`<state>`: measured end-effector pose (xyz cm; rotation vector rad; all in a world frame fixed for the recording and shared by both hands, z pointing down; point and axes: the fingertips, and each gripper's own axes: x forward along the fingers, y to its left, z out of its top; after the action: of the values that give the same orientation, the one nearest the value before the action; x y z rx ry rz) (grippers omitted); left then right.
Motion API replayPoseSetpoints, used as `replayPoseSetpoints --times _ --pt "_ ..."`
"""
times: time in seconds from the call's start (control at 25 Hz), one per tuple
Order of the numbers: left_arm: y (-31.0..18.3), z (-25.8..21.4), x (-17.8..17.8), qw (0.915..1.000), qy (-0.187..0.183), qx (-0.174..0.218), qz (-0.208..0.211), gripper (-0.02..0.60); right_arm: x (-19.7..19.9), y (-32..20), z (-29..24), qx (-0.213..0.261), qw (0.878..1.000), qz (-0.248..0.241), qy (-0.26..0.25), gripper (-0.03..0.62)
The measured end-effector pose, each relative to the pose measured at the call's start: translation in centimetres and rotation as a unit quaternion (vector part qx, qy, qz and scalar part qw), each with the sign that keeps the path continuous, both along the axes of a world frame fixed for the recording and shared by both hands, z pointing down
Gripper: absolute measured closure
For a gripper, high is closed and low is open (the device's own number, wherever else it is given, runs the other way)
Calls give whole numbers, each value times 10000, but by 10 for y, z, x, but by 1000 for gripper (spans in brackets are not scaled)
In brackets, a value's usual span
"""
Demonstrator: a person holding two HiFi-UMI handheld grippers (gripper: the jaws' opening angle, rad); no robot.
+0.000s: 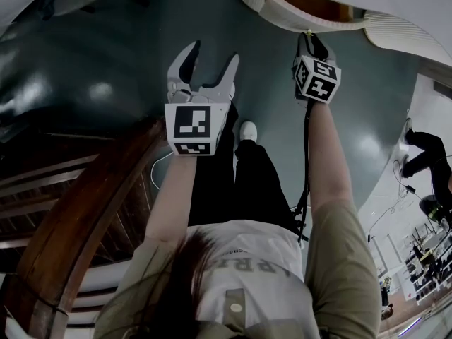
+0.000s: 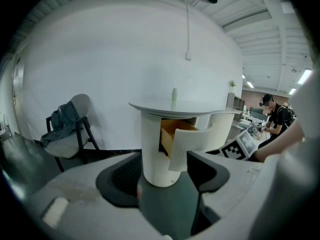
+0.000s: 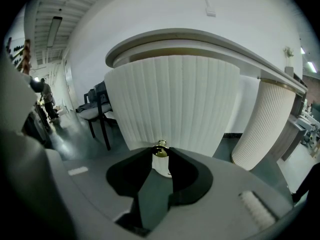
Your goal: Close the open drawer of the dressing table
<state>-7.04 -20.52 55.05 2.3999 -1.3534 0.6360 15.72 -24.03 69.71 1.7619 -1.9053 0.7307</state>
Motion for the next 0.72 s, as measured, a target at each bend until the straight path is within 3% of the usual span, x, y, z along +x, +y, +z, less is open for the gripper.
replayPoseSetpoints --times 0.72 --pt "-7 4 -7 9999 -11 20 -125 279 4 -25 -2 106 9999 54 12 488"
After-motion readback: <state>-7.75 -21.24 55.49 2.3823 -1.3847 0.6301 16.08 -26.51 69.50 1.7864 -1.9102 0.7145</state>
